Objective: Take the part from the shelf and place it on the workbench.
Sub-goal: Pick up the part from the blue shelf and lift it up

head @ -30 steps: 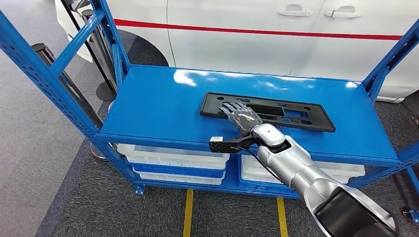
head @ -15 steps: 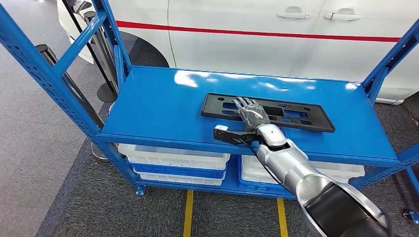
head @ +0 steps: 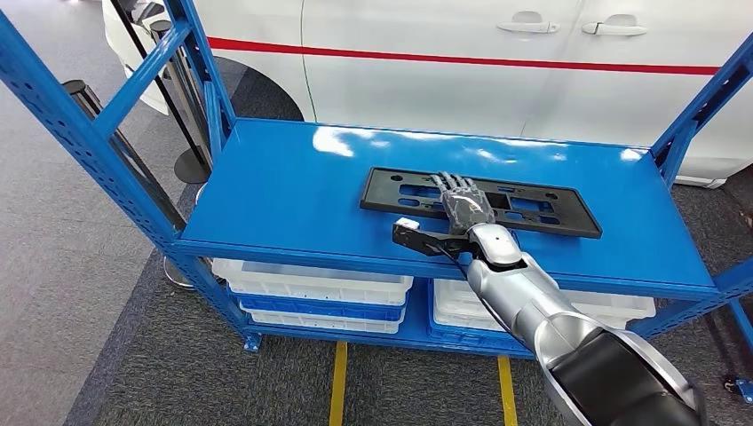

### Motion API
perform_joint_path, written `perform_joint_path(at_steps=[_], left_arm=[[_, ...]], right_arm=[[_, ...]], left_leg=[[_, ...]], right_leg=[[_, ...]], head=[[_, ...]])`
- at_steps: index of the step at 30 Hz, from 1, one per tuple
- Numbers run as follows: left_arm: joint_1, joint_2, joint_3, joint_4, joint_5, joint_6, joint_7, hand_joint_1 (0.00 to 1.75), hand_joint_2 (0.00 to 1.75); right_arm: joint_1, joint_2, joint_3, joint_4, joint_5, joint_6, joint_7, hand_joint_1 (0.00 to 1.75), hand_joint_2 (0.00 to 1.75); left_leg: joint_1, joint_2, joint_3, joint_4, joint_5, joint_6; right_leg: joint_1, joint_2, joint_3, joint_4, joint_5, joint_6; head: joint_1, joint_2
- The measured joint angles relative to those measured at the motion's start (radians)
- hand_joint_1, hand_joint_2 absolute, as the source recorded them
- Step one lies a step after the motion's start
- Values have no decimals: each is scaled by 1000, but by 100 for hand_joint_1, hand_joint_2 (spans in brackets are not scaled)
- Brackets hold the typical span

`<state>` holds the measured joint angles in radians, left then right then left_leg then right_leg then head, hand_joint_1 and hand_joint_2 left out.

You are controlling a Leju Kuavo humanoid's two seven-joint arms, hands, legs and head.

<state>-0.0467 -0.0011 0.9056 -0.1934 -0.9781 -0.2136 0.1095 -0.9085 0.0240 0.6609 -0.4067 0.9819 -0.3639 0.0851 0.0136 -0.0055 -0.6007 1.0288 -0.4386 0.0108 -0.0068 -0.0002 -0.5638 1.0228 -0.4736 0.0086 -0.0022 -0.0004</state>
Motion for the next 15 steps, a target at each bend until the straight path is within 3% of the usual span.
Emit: perform_joint_path(at_steps=[6, 7, 10, 11, 13, 15], left_arm=[[0, 0, 0, 0, -6, 0, -1, 0, 0], [0, 0, 0, 0, -8, 0, -1, 0, 0], [0, 0, 0, 0, -10, 0, -2, 0, 0], [0, 0, 0, 0, -10, -1, -2, 0, 0], [0, 0, 0, 0, -11, -1, -2, 0, 0], [0, 0, 0, 0, -10, -3, -3, 0, 87]], right_arm=[[0, 0, -7, 4, 1, 2, 21, 0, 175], [1, 0, -10, 6, 2, 3, 26, 19, 175], [3, 0, -19, 10, 2, 6, 36, 147, 175], [5, 0, -20, 12, 1, 9, 38, 171, 175], [11, 0, -24, 15, 1, 15, 39, 175, 175], [18, 1, -26, 17, 1, 19, 35, 175, 175]], left_leg=[[0, 0, 0, 0, 0, 0], [0, 0, 0, 0, 0, 0], [0, 0, 0, 0, 0, 0], [0, 0, 0, 0, 0, 0], [0, 0, 0, 0, 0, 0], [0, 0, 0, 0, 0, 0]], right_leg=[[0, 0, 0, 0, 0, 0], [0, 0, 0, 0, 0, 0], [0, 0, 0, 0, 0, 0], [0, 0, 0, 0, 0, 0], [0, 0, 0, 0, 0, 0], [0, 0, 0, 0, 0, 0]], head=[[0, 0], [0, 0], [0, 0], [0, 0], [0, 0], [0, 0]])
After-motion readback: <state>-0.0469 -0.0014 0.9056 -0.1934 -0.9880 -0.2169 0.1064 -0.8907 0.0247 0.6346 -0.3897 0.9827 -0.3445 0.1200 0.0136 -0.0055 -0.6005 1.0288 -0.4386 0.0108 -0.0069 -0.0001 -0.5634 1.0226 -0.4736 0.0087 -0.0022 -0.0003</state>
